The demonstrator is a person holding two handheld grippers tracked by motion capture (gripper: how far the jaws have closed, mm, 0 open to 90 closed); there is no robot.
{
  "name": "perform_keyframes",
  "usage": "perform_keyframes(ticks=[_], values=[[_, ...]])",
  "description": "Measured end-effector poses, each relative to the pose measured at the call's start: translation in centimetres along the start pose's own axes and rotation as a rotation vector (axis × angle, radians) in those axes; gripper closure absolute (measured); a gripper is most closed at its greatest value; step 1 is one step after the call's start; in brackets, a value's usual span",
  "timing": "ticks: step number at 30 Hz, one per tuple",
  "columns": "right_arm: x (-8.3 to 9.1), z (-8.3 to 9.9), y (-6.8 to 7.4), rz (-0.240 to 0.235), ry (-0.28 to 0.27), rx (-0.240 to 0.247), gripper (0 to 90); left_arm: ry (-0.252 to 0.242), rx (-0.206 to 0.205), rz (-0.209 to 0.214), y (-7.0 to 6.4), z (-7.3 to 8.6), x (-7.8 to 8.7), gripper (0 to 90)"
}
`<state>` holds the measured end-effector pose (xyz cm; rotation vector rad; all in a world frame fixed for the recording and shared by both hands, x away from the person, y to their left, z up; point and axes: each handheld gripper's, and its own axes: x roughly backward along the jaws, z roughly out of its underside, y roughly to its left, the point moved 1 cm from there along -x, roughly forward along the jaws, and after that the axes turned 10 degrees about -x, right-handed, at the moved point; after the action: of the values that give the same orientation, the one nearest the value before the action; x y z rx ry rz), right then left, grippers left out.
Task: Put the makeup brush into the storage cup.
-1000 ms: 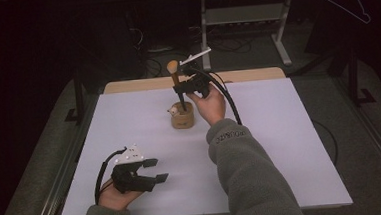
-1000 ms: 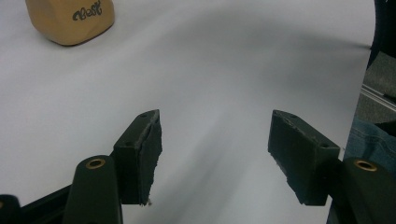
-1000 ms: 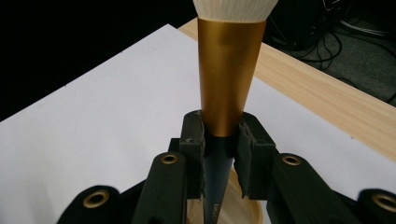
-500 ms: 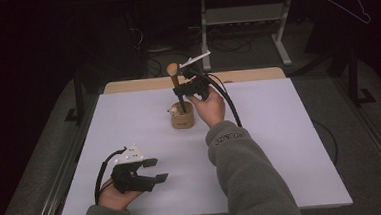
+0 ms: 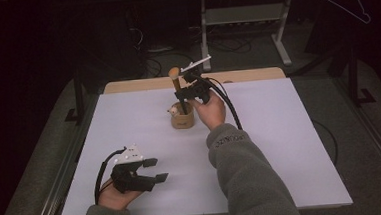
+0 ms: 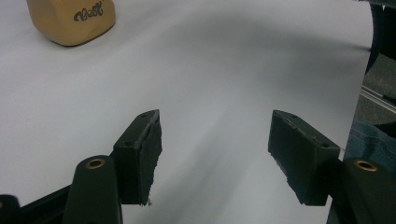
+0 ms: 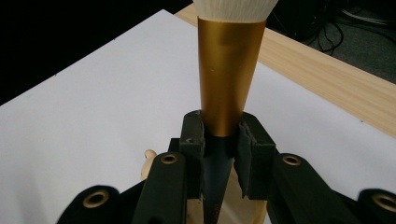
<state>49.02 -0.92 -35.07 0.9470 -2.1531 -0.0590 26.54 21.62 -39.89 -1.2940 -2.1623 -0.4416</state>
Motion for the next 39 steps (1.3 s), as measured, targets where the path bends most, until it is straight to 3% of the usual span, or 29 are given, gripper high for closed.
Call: perform_keyframes(ticks=[27, 39], values=[[-1.2, 1.5, -0.4, 0.001, 0.037, -0.013, 72.9, 0.003, -0.004, 0.000, 0.0, 0.0, 0.0, 34.4], [-1.6, 2.4, -0.7, 0.023, 0.050, -0.027, 71.3, 0.003, -0.004, 0.000, 0.0, 0.0, -0.1, 34.3]])
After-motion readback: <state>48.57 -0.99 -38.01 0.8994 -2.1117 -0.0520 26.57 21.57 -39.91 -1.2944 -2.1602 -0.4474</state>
